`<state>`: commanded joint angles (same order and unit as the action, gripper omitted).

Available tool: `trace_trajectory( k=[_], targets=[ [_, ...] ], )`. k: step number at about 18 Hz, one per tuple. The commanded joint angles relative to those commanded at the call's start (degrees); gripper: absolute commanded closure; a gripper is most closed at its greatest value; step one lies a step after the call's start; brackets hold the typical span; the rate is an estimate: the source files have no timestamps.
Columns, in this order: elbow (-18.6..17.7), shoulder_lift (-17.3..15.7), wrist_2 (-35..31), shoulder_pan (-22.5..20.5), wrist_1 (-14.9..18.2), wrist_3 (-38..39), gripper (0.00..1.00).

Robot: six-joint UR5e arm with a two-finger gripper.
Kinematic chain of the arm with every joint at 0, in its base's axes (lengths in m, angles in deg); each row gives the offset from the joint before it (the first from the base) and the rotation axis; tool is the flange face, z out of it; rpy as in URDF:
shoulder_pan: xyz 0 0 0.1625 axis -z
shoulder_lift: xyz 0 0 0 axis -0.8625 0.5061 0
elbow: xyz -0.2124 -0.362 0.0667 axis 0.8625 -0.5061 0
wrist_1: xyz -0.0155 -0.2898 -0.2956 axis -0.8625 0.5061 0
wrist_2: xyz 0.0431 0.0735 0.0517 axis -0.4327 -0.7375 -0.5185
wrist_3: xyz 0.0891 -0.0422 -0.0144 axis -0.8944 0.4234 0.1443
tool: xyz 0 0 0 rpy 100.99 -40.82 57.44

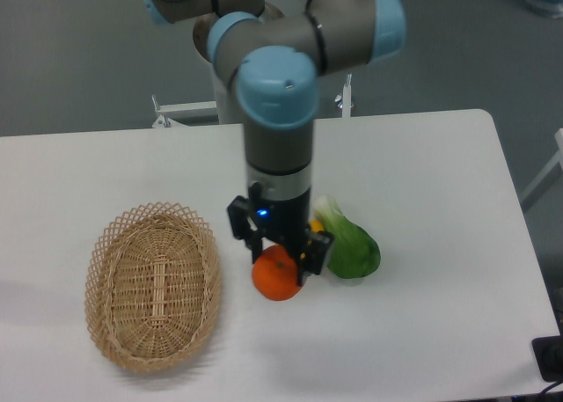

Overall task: Pick up the orange from the basket
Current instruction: 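Lift the held orange up out of the basket toward the bok choy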

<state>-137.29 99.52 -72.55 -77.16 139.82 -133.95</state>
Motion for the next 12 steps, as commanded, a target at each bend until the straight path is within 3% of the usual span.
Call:
trace_trajectory(
  k=[12],
  targets=[
    [-0.18, -0.44, 0.35, -0.97, 0.0, -0.98, 0.45]
  ],
)
